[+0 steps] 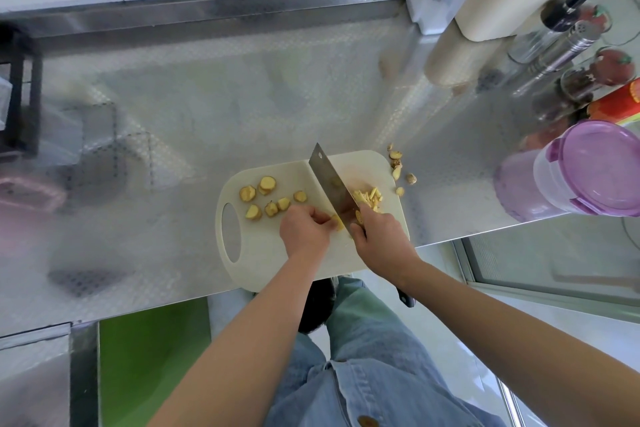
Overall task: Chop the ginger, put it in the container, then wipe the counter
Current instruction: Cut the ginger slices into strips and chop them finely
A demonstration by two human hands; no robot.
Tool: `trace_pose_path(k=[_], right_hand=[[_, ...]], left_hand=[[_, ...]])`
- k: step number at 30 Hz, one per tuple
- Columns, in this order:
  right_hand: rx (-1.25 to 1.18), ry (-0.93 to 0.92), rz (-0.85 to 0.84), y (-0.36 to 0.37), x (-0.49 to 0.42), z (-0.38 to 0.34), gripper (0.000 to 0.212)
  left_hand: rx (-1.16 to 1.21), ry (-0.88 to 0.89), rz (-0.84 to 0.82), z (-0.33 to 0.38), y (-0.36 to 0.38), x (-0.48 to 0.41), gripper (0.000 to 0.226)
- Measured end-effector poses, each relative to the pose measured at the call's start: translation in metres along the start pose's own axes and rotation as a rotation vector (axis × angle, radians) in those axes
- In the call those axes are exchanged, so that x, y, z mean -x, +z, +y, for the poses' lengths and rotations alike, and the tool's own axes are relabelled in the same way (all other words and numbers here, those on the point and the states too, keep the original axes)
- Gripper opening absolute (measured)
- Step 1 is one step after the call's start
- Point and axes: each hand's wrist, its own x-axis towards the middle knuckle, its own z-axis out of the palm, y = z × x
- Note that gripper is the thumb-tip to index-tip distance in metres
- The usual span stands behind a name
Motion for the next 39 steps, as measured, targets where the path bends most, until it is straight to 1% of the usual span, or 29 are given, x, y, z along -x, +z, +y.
trace_pose_path(k=[7,12,16,21,23,29,35,39], right_hand=[[0.029,0.033,0.002,0.009,-0.001,-0.006,0.016],[-0.045,0.048,0.073,0.017,-0.005,-0.004,0.027],[-0.138,0.08,0.125,0.015,-0.011,-0.002,0.027],[-0.088,0.003,0.079,0.008,-0.004,0.002,0.037],[-0.058,0.0,0.046,0.007,-0.001,0.002,0.035],[-0.016,0.003,0.008,0.006,0.0,0.0,0.016],[0.041,0.028,-0.008,0.011,-0.002,-0.005,0.014],[0.005,0.035,0.021,0.018,-0.005,-0.007,0.011]], left_hand=[[-0.014,0.017,-0.014,-0.002,0.0,-0.002,0.012],[-0.037,0.016,-0.027,-0.001,-0.001,-0.003,0.012],[-0.022,0.001,-0.03,0.0,-0.002,-0.002,0.009],[-0.016,-0.025,-0.028,0.001,-0.002,-0.003,0.011],[-0.01,-0.03,-0.031,0.001,-0.002,-0.003,0.011],[0.006,-0.032,-0.033,0.0,-0.001,-0.003,0.011],[-0.025,-0.028,-0.041,0.001,-0.002,-0.005,0.01],[-0.042,-0.023,-0.048,0.003,-0.003,-0.004,0.01]])
